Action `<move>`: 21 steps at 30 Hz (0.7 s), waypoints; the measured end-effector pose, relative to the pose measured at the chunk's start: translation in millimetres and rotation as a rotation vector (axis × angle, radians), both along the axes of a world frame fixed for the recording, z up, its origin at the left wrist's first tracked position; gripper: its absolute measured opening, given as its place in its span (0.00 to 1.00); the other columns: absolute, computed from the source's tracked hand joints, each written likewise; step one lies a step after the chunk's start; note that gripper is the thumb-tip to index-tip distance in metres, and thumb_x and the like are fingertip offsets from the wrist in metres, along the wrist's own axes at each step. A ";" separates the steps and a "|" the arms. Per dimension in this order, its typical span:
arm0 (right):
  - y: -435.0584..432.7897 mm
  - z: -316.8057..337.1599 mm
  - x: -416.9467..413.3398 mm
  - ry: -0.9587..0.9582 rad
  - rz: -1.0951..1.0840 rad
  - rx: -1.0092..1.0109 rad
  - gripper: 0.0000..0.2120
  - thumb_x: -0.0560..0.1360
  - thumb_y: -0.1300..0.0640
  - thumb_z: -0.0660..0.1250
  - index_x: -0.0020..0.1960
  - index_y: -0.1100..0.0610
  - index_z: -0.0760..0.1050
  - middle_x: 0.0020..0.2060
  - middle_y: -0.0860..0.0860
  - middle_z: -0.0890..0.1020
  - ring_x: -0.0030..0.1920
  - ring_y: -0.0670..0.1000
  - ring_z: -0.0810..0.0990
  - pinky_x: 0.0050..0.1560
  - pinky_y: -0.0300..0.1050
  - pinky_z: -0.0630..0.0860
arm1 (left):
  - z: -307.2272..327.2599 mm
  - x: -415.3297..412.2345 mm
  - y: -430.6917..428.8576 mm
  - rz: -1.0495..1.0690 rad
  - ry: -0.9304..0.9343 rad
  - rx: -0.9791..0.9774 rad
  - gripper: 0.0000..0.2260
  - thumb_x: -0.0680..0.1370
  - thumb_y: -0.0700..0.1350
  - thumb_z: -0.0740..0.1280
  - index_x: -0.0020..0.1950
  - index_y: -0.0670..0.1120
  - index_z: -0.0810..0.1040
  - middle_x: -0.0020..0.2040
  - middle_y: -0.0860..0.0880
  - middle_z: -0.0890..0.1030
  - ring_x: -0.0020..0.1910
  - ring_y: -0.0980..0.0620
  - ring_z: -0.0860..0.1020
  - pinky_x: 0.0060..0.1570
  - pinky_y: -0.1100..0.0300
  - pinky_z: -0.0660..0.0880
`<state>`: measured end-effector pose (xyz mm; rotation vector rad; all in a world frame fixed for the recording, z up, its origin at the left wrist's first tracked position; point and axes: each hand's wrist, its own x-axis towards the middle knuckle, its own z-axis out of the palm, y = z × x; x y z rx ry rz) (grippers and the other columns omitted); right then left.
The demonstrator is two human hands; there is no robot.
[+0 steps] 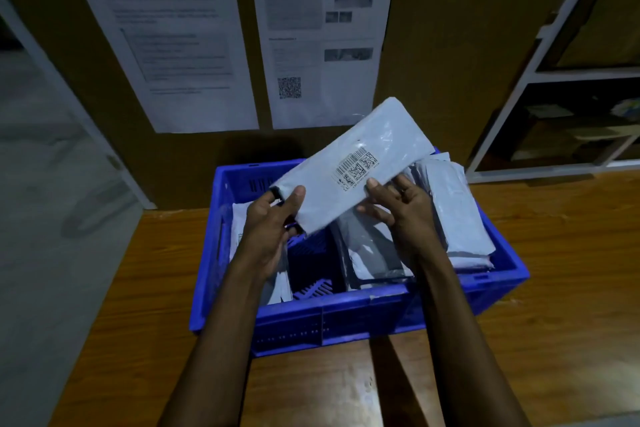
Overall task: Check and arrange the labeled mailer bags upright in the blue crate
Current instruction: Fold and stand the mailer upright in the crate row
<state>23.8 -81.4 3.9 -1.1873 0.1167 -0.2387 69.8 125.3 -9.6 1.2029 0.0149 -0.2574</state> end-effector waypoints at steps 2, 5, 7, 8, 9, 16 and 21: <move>-1.1 0.7 1.7 0.005 -0.022 -0.022 0.14 0.80 0.66 0.69 0.65 0.60 0.78 0.57 0.55 0.87 0.55 0.53 0.86 0.46 0.42 0.83 | -0.8 -3.3 6.1 -0.088 -0.016 0.045 0.18 0.75 0.43 0.73 0.63 0.41 0.79 0.52 0.46 0.87 0.49 0.47 0.85 0.45 0.53 0.84; -5.8 2.3 2.3 0.012 -0.040 -0.068 0.14 0.80 0.65 0.69 0.64 0.57 0.79 0.56 0.52 0.87 0.57 0.53 0.86 0.48 0.45 0.84 | -0.8 -0.6 17.4 -0.188 -0.058 0.171 0.21 0.69 0.44 0.76 0.60 0.41 0.80 0.49 0.46 0.87 0.47 0.48 0.84 0.50 0.49 0.83; -8.4 3.9 3.0 0.014 -0.052 -0.122 0.13 0.80 0.65 0.69 0.63 0.57 0.80 0.55 0.52 0.87 0.57 0.54 0.86 0.52 0.51 0.84 | 2.0 3.6 19.6 -0.182 -0.086 0.239 0.22 0.68 0.46 0.77 0.60 0.42 0.80 0.51 0.44 0.86 0.49 0.48 0.84 0.50 0.50 0.82; -9.2 4.2 4.0 0.015 -0.052 -0.149 0.12 0.80 0.65 0.69 0.62 0.58 0.80 0.55 0.53 0.87 0.57 0.55 0.86 0.52 0.53 0.83 | 4.2 5.4 18.5 -0.172 -0.106 0.273 0.22 0.68 0.47 0.77 0.60 0.43 0.81 0.51 0.44 0.87 0.49 0.49 0.84 0.49 0.50 0.81; -9.7 4.7 5.1 0.017 -0.049 -0.169 0.12 0.80 0.64 0.70 0.62 0.59 0.80 0.55 0.53 0.87 0.57 0.57 0.86 0.53 0.54 0.84 | 7.4 6.4 16.4 -0.167 -0.126 0.304 0.23 0.68 0.49 0.77 0.61 0.44 0.81 0.51 0.45 0.87 0.50 0.51 0.84 0.49 0.51 0.81; -7.6 11.3 8.1 0.039 0.017 -0.275 0.12 0.80 0.62 0.70 0.63 0.59 0.81 0.55 0.53 0.87 0.56 0.55 0.87 0.51 0.51 0.85 | 16.2 8.9 -2.1 -0.126 -0.205 0.330 0.12 0.76 0.42 0.75 0.58 0.42 0.84 0.50 0.45 0.87 0.46 0.52 0.85 0.39 0.60 0.79; -4.5 3.5 8.5 0.109 0.112 -0.353 0.17 0.78 0.60 0.72 0.67 0.57 0.79 0.50 0.55 0.88 0.54 0.54 0.87 0.49 0.50 0.83 | 8.1 7.2 2.0 -0.033 -0.147 0.279 0.07 0.76 0.39 0.74 0.54 0.42 0.84 0.48 0.44 0.87 0.43 0.51 0.85 0.39 0.61 0.79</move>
